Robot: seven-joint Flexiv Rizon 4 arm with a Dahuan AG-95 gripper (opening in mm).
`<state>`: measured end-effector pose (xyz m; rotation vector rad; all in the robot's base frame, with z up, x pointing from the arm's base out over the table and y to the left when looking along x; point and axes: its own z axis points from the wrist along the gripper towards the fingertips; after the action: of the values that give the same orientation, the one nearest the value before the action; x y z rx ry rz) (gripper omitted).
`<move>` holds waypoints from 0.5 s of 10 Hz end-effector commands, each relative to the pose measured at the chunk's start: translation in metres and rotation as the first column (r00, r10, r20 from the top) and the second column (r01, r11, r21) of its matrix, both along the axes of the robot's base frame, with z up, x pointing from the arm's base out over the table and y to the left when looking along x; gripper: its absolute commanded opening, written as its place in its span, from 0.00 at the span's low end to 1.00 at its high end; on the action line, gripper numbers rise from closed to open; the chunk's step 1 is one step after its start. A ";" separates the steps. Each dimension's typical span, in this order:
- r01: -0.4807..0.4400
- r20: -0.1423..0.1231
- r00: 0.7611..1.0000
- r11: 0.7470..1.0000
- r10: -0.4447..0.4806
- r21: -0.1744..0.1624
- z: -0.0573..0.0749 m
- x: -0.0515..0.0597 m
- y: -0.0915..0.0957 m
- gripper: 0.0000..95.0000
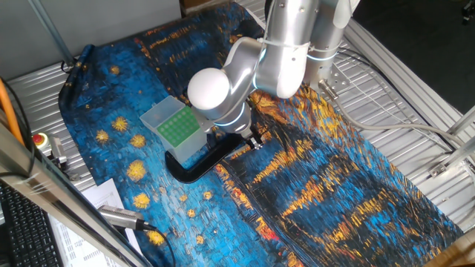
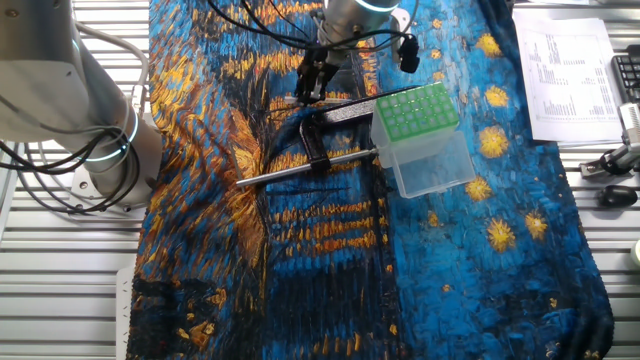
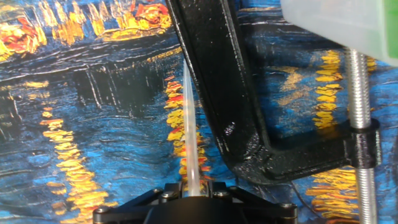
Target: Insert a large pipette tip into the holder for large pipette tips
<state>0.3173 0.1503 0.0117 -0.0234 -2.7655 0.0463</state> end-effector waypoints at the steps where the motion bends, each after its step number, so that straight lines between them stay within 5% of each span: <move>1: -0.002 0.008 1.000 1.000 0.002 -0.001 0.002 -0.001 -0.001 0.20; 5: -0.017 0.026 1.000 1.000 0.017 0.003 0.003 0.000 -0.003 0.20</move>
<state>0.3181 0.1487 0.0145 -0.0015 -2.7864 0.0438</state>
